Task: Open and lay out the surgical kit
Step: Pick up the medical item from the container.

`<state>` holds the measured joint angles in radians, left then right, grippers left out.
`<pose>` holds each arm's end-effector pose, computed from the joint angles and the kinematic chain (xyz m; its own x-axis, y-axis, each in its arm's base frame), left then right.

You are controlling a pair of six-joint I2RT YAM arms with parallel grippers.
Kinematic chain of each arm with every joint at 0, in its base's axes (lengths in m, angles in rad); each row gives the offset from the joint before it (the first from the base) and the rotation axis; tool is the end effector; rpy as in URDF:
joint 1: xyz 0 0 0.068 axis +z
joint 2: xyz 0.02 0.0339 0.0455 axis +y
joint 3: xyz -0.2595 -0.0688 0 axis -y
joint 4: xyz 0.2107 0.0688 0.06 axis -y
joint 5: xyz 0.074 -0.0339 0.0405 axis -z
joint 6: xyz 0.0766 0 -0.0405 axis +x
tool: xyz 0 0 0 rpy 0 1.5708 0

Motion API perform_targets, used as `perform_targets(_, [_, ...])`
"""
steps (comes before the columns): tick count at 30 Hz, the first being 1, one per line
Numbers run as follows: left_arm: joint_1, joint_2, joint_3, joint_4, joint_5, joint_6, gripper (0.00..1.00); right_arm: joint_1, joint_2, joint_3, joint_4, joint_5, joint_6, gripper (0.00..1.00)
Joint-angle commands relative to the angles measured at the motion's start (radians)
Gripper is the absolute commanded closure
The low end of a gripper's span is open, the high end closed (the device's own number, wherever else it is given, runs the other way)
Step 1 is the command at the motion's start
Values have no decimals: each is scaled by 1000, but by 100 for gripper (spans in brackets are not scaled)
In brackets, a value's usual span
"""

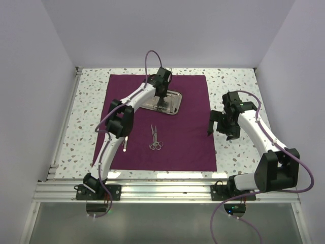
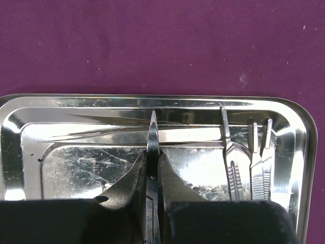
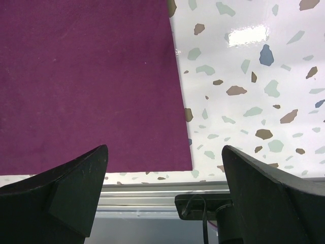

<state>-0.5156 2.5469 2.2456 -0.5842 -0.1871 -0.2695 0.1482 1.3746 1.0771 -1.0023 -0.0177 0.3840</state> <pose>0.4842 -0.2580 0.1381 -0.7510 0.1249 -0.6484 0.1889 0.9815 -0.0297 0.2260 0.0351 0.2185 -0.9406 0.2383 -0.2418 0.2158 0.9695 0.1161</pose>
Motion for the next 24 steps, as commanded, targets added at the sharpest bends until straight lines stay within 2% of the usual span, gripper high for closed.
perform_targets(1, [6,-28,-27,-97,77,-30,100,-7,-2,43,7,-14,-14,2])
perform_targets(16, [20,-168,6,-144,52,-60,100,-7,-28,37,16,-44,-7,2])
perform_targets(24, [19,-326,-188,-157,21,-132,100,-7,-25,24,36,-76,0,2])
